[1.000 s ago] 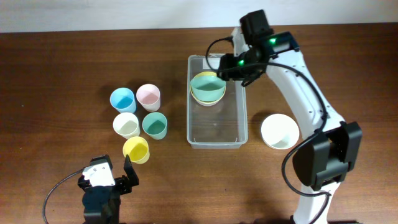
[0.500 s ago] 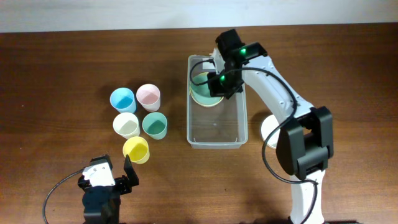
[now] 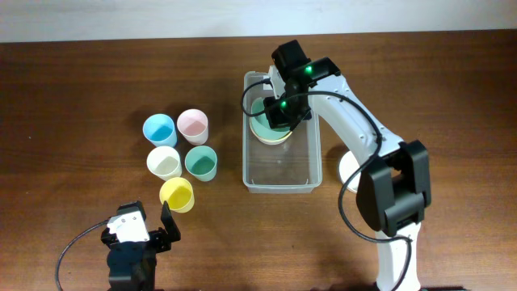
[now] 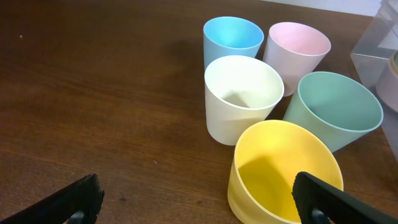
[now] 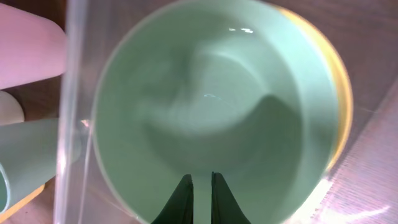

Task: Pack container

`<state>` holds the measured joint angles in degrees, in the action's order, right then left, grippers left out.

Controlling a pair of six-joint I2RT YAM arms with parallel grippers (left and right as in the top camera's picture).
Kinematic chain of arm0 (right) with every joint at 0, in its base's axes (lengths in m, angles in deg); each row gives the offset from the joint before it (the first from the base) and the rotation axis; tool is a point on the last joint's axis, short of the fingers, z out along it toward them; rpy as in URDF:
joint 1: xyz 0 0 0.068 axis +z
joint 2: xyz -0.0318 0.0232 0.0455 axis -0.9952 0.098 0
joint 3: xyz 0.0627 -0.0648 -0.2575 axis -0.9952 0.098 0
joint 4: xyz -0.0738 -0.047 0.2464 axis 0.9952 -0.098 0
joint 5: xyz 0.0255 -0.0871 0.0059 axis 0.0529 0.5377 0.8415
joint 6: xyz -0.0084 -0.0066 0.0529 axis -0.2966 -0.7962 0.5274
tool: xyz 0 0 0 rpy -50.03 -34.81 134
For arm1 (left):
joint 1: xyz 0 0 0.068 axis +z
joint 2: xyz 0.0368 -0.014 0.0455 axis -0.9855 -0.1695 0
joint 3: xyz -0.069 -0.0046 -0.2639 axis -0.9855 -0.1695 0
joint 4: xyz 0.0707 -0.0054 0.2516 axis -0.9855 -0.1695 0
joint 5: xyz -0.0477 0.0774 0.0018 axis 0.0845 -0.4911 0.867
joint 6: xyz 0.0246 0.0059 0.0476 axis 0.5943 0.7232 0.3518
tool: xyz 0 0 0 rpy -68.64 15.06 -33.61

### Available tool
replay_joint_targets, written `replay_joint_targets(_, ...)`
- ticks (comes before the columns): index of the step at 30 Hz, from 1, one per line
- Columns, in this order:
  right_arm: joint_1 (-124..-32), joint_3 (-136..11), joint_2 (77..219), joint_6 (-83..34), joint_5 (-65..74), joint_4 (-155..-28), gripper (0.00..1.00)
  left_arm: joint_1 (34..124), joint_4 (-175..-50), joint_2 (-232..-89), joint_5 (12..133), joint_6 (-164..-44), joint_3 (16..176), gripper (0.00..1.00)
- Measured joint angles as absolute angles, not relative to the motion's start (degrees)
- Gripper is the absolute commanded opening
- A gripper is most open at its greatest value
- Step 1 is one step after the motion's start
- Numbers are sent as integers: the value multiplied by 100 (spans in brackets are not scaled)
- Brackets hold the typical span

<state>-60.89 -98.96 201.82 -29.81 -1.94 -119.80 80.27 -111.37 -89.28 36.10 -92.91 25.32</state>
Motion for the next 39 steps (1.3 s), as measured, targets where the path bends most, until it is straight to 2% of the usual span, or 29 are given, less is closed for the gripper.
replay_joint_targets(2, -6065, -9891, 20031, -3007, -180, -11985, 11, 8027, -11137, -8928, 3610, -9291, 2532, 99)
replay_joint_targets(5, -5991, -9891, 19669, -3118, -189, -12044, 22, 8027, -11137, -8928, 3610, -9291, 2532, 99)
replay_joint_targets(11, -5945, -9891, 19559, -3509, -491, -12295, 33, 8027, -11137, -8928, 3610, -9291, 2532, 100)
replay_joint_targets(24, -5643, -9891, 19651, -4288, -723, -12306, 35, 8027, -11137, -8928, 3610, -9291, 2532, 99)
replay_joint_targets(28, -5643, -9891, 19916, -4329, -546, -12243, 34, 8027, -11137, -8928, 3610, -9291, 2532, 99)
replay_joint_targets(32, -5643, -9891, 20200, -4358, -371, -12144, 22, 8027, -11137, -8928, 3610, -9291, 2532, 99)
replay_joint_targets(37, -5643, -9863, 20309, -4360, -244, -12059, 14, 8027, -11137, -8928, 3610, -9291, 2532, 99)
replay_joint_targets(39, -5643, -9863, 20309, -4360, -176, -11991, 6, 8027, -11137, -8928, 3610, -9291, 2532, 99)
